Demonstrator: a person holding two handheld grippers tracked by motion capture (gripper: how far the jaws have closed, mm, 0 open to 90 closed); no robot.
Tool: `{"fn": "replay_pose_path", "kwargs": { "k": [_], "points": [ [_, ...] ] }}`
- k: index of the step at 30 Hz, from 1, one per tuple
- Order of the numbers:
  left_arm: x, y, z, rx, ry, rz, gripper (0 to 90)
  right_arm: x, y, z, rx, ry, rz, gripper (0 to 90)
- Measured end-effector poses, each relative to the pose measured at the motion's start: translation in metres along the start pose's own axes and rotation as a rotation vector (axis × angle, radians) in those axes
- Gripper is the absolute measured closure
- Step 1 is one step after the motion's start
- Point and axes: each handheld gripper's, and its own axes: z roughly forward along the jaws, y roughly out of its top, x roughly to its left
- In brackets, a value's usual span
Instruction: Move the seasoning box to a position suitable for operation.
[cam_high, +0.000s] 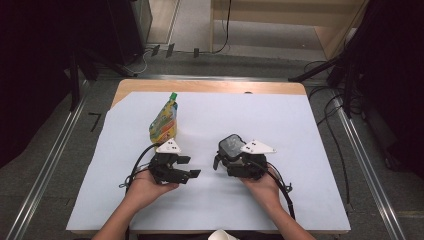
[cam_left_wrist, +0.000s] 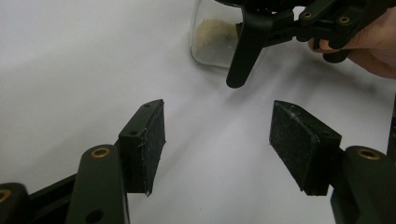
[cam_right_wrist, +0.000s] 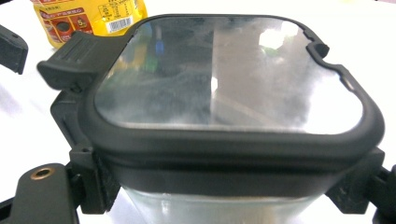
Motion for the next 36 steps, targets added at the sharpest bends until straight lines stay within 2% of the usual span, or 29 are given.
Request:
{"fn": "replay_pose_path", "kwargs": {
  "k": [5,11,14,16,17,20,23,24,26,28,29,30,32,34,35,36],
  "points": [
    [-0.003,0.002,0.004,0.012,-0.009,0.014,37.0,0.004,-0.005,-0.001,0.004,-0.009,-0.025,15.2],
    [-0.003,0.004,0.006,0.008,-0.018,0.014,39.0,0.002,-0.003,-0.003,0.049,0.018,-0.007,13.5],
    [-0.001,0.006,0.006,0.004,-0.020,-0.002,40.5,0.002,0.000,-0.010,0.053,0.026,-0.001,13.6],
    [0.001,0.007,0.006,0.010,-0.027,-0.034,44.3,0.001,0.002,-0.016,0.062,0.038,0.009,13.7],
    [0.001,0.007,0.006,0.018,-0.020,-0.038,46.5,-0.001,0.003,-0.019,0.069,0.049,0.016,14.3],
    [0.000,0.010,0.007,0.042,-0.005,-0.018,54.3,-0.004,0.006,-0.034,0.098,0.080,0.016,17.7],
    [-0.004,0.016,0.005,0.032,-0.021,-0.015,58.9,-0.010,0.007,-0.050,0.109,0.108,0.026,24.6],
    [-0.006,0.018,0.004,0.029,-0.021,-0.007,63.4,-0.015,0.007,-0.060,0.115,0.140,0.050,29.1],
    [-0.012,0.024,0.004,0.028,-0.013,0.028,65.7,-0.018,0.006,-0.063,0.122,0.153,0.049,32.4],
    [-0.015,0.028,0.006,0.038,-0.009,0.045,74.5,-0.022,0.005,-0.068,0.123,0.160,0.032,44.4],
    [-0.017,0.030,0.007,0.039,-0.001,0.052,78.0,-0.023,0.005,-0.069,0.121,0.161,0.033,44.8],
    [-0.019,0.032,0.008,0.037,-0.001,0.056,85.9,-0.025,0.008,-0.070,0.124,0.148,0.038,52.9],
    [-0.020,0.037,0.012,0.037,-0.003,0.066,87.9,-0.026,0.008,-0.070,0.121,0.138,0.028,55.5],
    [-0.017,0.040,0.021,0.063,0.010,0.043,90.0,-0.028,0.008,-0.069,0.145,0.127,0.017,64.4],
    [-0.016,0.041,0.023,0.063,0.011,0.037,90.0,-0.030,0.007,-0.069,0.151,0.140,0.037,70.2],
    [-0.015,0.041,0.026,0.058,0.011,0.033,90.0,-0.030,0.007,-0.069,0.151,0.140,0.037,70.2]
  ]
}}
